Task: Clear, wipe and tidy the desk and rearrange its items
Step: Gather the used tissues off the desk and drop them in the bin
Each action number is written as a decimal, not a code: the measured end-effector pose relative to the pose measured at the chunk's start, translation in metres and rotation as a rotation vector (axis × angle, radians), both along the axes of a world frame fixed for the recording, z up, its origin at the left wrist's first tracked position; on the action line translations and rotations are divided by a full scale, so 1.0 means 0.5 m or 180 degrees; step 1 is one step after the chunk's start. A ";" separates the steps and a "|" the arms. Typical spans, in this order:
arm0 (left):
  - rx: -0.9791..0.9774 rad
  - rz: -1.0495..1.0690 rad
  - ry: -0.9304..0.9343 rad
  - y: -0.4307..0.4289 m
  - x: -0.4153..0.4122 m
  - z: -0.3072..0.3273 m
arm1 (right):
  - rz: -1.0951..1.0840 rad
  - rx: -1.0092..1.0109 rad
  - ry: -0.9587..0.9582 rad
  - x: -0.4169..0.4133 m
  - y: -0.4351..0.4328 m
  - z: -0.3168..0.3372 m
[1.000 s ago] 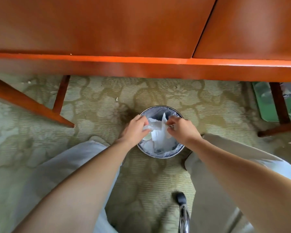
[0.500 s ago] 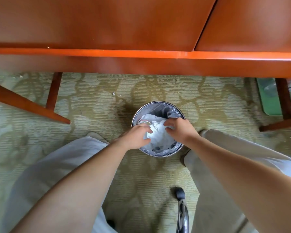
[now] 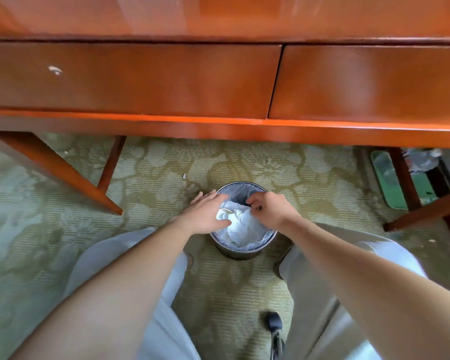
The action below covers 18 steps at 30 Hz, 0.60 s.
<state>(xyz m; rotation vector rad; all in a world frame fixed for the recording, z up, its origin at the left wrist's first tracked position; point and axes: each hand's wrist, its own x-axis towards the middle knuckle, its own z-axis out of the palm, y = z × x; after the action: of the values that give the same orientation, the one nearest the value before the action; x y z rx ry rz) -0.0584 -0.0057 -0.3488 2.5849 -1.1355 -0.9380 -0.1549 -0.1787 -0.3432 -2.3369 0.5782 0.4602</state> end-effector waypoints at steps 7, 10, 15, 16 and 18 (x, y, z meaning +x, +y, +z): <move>-0.0194 -0.0079 -0.0477 0.017 -0.063 0.196 | 0.0172 -0.0402 -0.0414 -0.070 0.009 0.172; -0.0470 -0.0087 -0.0844 0.016 -0.083 0.286 | 0.0097 -0.0589 -0.0657 -0.097 0.001 0.259; -0.1024 -0.0016 -0.1131 -0.015 -0.103 0.427 | 0.0010 -0.0835 -0.1105 -0.148 -0.041 0.402; -0.1141 0.0048 -0.1047 -0.027 -0.103 0.453 | -0.0022 -0.0911 -0.1177 -0.156 -0.056 0.431; -0.1329 0.0148 -0.0922 -0.060 -0.100 0.507 | -0.0156 -0.0997 -0.1345 -0.164 -0.090 0.486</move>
<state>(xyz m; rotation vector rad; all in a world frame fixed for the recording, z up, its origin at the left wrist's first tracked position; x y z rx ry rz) -0.1082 -0.0355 -0.0955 2.4287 -1.1800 -0.2764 -0.2372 -0.2237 -0.1001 -2.6020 0.5279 -0.1626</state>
